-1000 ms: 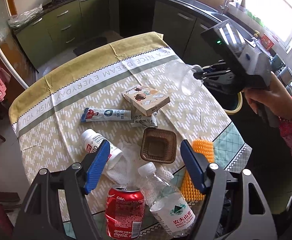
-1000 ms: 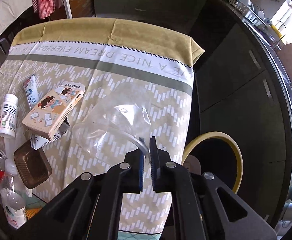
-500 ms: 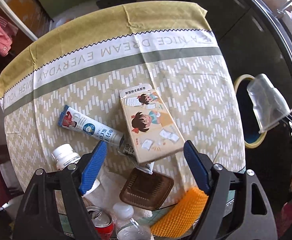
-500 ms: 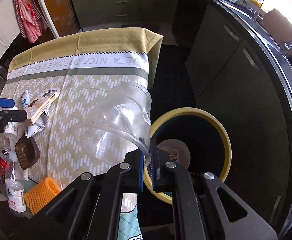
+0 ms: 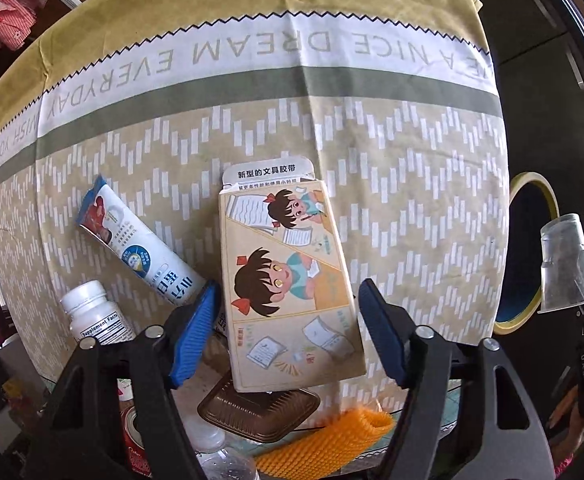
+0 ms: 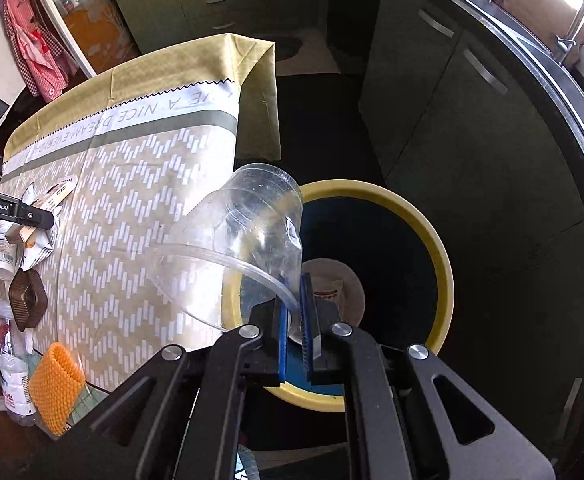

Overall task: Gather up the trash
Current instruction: 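Carry the cup to the bin with the right gripper while the left grasps the cartoon box, then release the cup and the cartoon box into the bin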

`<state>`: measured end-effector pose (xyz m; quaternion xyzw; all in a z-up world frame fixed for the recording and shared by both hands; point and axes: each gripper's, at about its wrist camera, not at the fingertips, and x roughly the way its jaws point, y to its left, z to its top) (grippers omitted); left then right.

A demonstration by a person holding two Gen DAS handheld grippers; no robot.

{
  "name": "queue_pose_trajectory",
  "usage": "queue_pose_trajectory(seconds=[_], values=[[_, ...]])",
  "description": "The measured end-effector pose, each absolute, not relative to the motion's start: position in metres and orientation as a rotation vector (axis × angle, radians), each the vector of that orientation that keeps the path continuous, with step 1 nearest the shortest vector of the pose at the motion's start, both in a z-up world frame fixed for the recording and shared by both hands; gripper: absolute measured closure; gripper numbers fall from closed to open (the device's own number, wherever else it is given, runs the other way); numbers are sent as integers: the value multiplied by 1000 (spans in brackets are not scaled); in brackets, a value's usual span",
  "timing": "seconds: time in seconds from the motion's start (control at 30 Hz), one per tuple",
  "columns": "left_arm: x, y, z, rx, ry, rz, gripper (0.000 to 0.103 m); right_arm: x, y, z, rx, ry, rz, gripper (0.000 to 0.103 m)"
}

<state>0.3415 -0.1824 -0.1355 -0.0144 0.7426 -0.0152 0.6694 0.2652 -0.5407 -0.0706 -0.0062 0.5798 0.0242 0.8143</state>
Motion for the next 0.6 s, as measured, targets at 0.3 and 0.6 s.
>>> queue_pose_trajectory(seconds=[0.3, 0.6], values=[[348, -178, -123, 5, 1599, -71, 47, 264, -558, -77, 1, 1234, 24, 96], [337, -181, -96, 43, 1508, -148, 47, 276, -590, -104, 22, 1301, -80, 96]])
